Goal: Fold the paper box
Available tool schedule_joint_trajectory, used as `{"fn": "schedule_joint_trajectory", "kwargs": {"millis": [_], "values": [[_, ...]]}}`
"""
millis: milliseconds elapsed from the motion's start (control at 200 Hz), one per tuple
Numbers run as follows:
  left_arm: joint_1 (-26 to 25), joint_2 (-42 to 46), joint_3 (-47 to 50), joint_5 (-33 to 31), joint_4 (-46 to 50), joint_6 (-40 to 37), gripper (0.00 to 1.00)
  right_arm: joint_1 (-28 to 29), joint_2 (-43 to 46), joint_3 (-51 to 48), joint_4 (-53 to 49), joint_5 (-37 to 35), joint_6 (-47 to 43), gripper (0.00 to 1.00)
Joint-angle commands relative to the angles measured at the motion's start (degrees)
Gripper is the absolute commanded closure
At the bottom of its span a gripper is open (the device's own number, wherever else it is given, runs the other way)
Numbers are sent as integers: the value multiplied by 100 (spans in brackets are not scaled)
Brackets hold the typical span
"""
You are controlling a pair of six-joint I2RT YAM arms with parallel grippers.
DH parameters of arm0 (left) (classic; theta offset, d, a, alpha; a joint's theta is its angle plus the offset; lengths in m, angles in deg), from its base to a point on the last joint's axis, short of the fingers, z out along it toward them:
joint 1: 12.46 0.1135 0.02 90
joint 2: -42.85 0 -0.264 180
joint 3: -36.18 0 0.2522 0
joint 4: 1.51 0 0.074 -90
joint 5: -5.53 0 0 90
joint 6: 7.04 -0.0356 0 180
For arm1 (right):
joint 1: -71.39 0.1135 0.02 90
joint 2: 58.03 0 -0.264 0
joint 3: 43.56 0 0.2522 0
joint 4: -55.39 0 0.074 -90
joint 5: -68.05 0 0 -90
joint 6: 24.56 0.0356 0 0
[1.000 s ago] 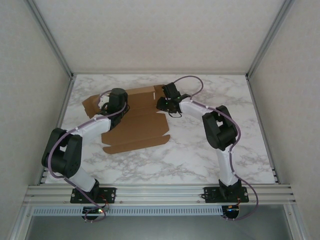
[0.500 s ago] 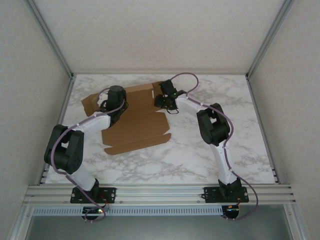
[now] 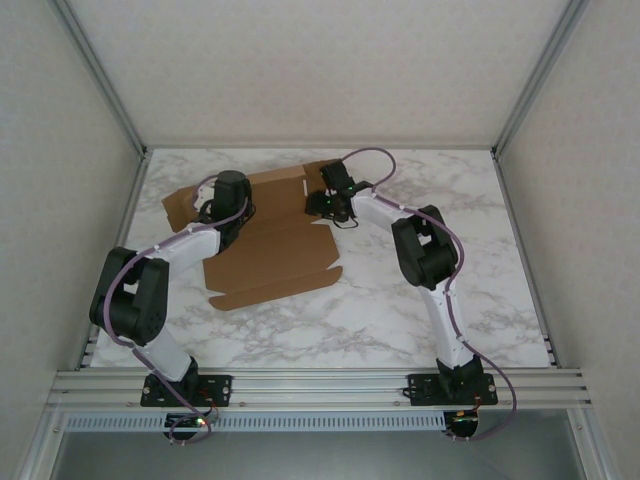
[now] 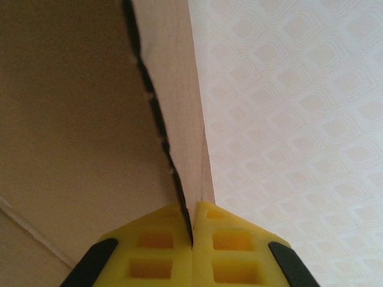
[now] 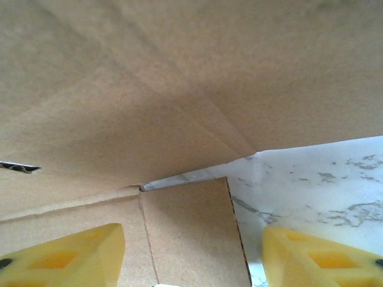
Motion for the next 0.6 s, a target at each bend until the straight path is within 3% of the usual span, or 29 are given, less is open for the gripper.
{"fn": "schedule_joint_trajectory", "kwargs": {"millis": [0,325,596], "values": [[17,-219,234,410,757,-17,100,29,157,-471,966,665,129,39],[17,-201,269,454,718,-17,100,44,528,-1082,2167,1154,393,43],[18,-179,277,467,713,-43,100,155,546,-1217,2403,1357,365,45]]}}
